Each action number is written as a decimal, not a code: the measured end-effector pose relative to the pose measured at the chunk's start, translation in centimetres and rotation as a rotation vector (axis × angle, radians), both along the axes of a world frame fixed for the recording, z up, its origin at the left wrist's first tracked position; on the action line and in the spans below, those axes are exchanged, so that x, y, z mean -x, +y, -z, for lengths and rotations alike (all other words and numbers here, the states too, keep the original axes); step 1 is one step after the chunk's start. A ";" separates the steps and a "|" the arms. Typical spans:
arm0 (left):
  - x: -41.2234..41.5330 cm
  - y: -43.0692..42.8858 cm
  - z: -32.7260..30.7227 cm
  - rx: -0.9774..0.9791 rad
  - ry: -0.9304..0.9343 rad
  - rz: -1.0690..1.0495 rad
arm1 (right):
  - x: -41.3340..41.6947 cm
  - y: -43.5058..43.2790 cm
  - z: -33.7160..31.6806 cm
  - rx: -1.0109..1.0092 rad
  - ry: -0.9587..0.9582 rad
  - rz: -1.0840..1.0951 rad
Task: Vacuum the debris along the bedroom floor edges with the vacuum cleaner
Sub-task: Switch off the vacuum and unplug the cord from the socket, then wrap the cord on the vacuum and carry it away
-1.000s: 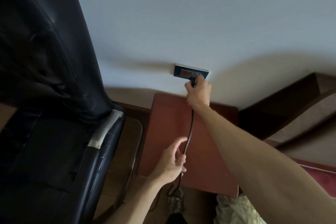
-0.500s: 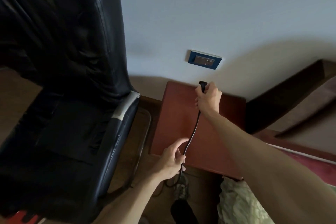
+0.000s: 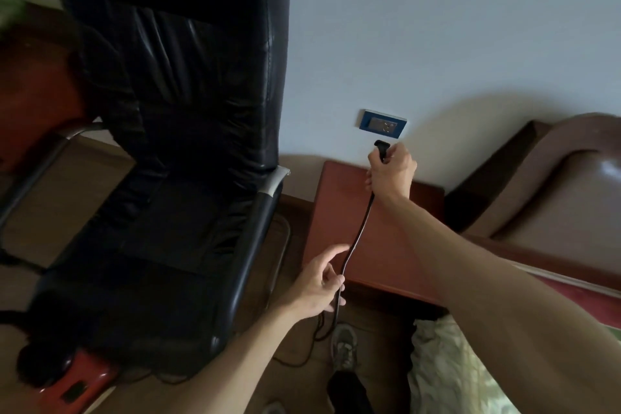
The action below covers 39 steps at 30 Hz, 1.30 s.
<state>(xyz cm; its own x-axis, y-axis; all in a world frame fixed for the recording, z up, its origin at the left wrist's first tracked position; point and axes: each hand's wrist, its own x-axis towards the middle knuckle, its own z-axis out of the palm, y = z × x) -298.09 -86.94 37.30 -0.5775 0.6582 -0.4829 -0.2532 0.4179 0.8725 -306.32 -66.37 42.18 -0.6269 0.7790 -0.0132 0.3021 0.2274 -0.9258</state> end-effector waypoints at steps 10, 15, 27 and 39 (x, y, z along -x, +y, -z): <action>-3.1 -6.4 -8.0 -0.018 0.140 -0.091 | -2.6 -7.6 -11.3 -0.006 0.078 -0.120; -5.5 -8.5 -11.1 -0.016 0.195 -0.191 | -3.8 -11.0 -15.6 0.007 0.124 -0.210; -16.1 -13.7 -17.5 0.076 0.277 -0.400 | -12.3 -17.3 -22.7 0.018 0.159 -0.465; -22.5 -19.3 -21.5 0.105 0.334 -0.588 | -17.0 -24.4 -27.8 -0.010 0.228 -0.705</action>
